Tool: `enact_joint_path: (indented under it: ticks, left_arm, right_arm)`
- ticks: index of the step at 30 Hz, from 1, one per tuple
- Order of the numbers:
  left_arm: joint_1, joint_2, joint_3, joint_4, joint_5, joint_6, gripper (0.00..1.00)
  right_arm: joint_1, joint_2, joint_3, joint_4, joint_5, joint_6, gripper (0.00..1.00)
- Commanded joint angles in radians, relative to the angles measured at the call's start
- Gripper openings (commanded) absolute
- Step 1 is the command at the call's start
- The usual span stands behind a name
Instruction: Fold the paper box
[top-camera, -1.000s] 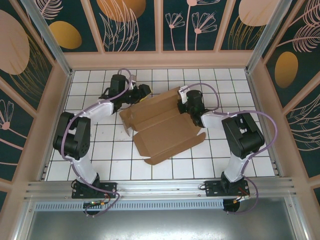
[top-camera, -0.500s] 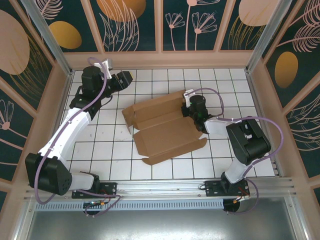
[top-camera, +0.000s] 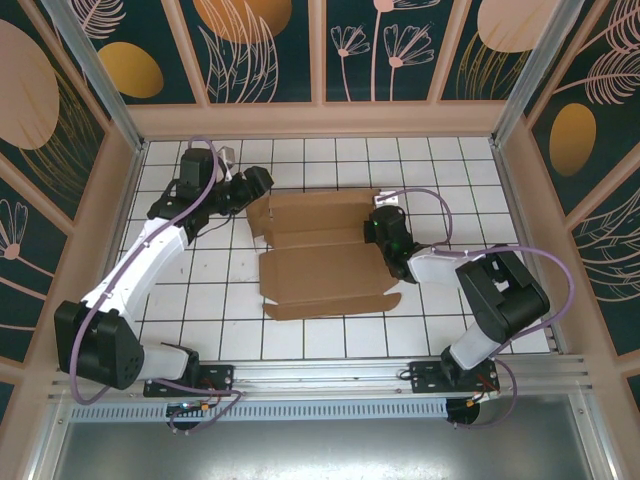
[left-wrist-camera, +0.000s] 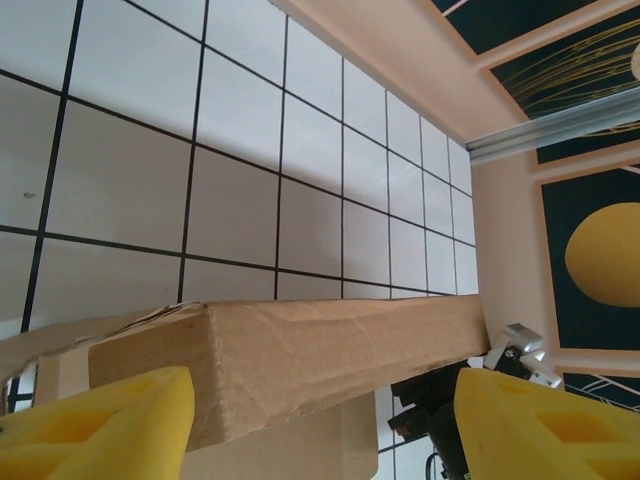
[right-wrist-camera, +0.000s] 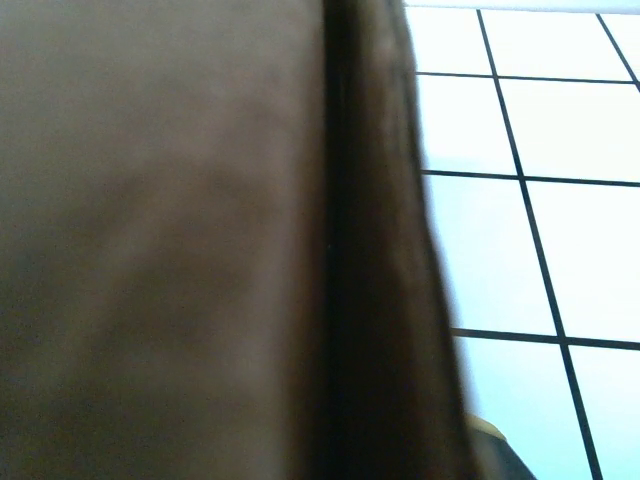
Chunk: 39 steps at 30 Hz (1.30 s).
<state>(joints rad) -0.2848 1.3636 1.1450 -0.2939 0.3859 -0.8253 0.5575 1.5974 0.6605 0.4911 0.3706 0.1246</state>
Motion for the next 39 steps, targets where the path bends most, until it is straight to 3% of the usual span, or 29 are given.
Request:
enact_joint_path:
  ticks: [1, 7, 13, 17, 27, 31, 34, 36, 39]
  left_arm:
    - [-0.009, 0.021, 0.001, -0.026, 0.030, -0.027, 0.70]
    - [-0.033, 0.010, -0.073, 0.031, 0.032, -0.071, 0.72]
    - [-0.032, 0.062, -0.068, 0.039, -0.083, -0.008, 0.73]
    - [-0.034, 0.091, -0.103, 0.179, 0.020, -0.069, 0.67]
    - [-0.044, 0.082, -0.167, 0.335, 0.164, -0.156, 0.50]
    - [-0.042, 0.093, -0.146, 0.283, 0.110, -0.114, 0.43]
    - [-0.043, 0.082, -0.053, 0.106, -0.029, -0.002, 0.56]
    - [-0.043, 0.033, -0.023, 0.061, -0.108, 0.053, 0.57]
    - [-0.047, -0.039, -0.024, 0.073, -0.119, 0.105, 0.51]
  right_arm:
    - [0.008, -0.029, -0.009, 0.047, 0.041, 0.042, 0.00]
    - [0.019, -0.028, -0.029, 0.062, 0.051, 0.041, 0.00]
    - [0.027, -0.030, -0.039, 0.069, 0.042, 0.033, 0.00]
    - [0.029, -0.027, -0.035, 0.052, 0.032, 0.026, 0.00]
    - [0.029, -0.021, -0.004, 0.038, 0.036, 0.047, 0.00]
    - [0.030, -0.022, 0.003, 0.027, 0.042, 0.057, 0.00]
    - [0.026, -0.025, 0.012, -0.003, 0.095, 0.057, 0.00]
    - [0.020, -0.028, 0.022, -0.024, 0.115, 0.060, 0.00]
    - [0.015, -0.028, 0.029, -0.042, 0.121, 0.061, 0.00]
